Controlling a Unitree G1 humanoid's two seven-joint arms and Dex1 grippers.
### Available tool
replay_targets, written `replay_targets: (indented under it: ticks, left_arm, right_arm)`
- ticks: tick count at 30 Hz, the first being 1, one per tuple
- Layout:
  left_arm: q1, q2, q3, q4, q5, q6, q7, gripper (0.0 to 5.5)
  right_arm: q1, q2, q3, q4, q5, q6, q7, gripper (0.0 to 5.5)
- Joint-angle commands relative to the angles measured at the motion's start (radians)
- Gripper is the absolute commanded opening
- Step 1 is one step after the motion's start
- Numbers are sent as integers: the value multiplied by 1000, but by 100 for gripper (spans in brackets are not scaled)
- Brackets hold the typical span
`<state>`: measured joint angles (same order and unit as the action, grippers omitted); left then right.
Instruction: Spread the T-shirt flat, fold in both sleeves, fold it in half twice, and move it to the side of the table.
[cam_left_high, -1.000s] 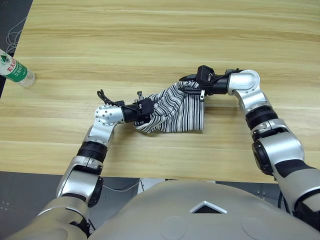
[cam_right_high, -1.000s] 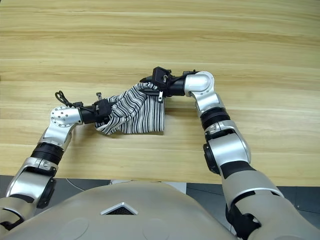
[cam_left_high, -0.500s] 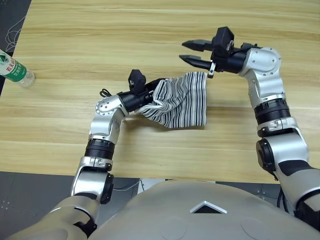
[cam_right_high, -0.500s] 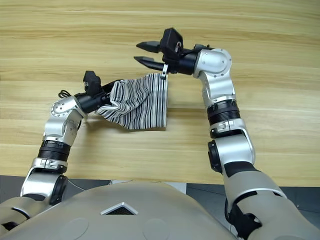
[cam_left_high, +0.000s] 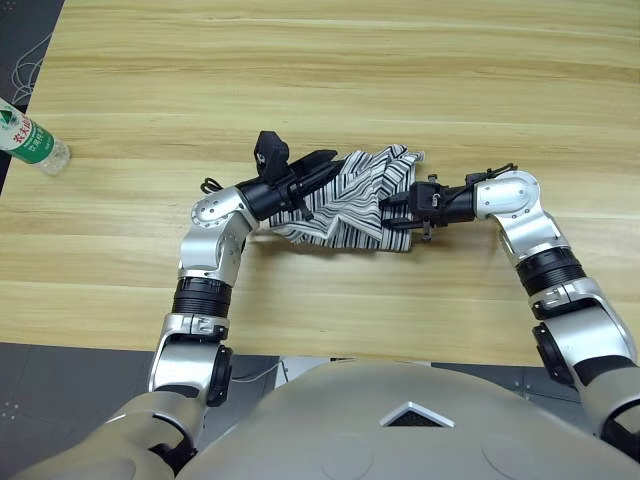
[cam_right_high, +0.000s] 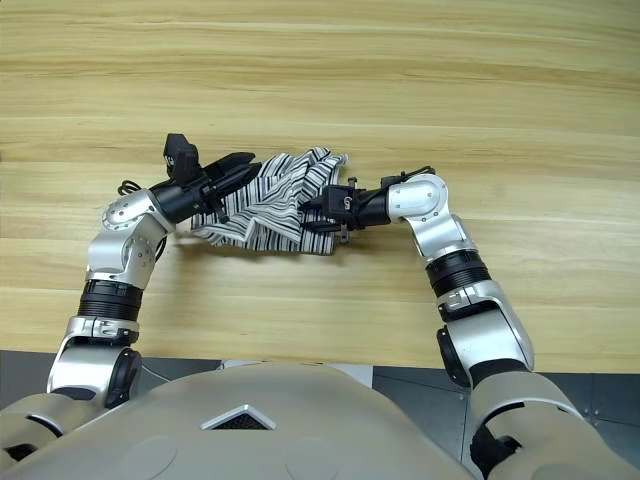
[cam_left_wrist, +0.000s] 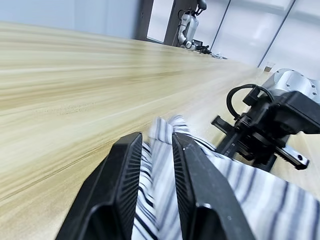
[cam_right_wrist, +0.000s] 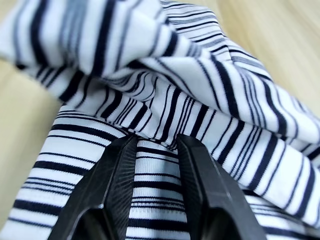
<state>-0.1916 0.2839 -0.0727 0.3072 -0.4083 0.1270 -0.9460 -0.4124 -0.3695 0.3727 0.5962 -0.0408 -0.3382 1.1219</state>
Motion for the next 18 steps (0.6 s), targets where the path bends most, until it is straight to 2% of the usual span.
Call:
replay_targets:
  ticks: [1, 7, 10, 14, 18]
  left_arm:
    - [-16, -3, 9, 12, 20, -8, 11, 112]
    - [-15, -8, 2, 26, 43, -40, 12, 112]
    - [-47, -3, 51, -28, 2, -30, 17, 112]
    - [-103, 36, 194, -256, -201, 82, 33, 112]
    - [-4, 91, 198, -534, -331, 180, 2, 112]
  right_arm:
    - [-13, 17, -1, 37, -22, -1, -36, 144]
    - [-19, 32, -16, 11, 15, 13, -35, 144]
    - [-22, 31, -17, 11, 11, 14, -33, 144]
    - [-20, 33, -15, 14, 3, 13, -35, 144]
    - [-27, 37, -16, 11, 3, 18, -36, 144]
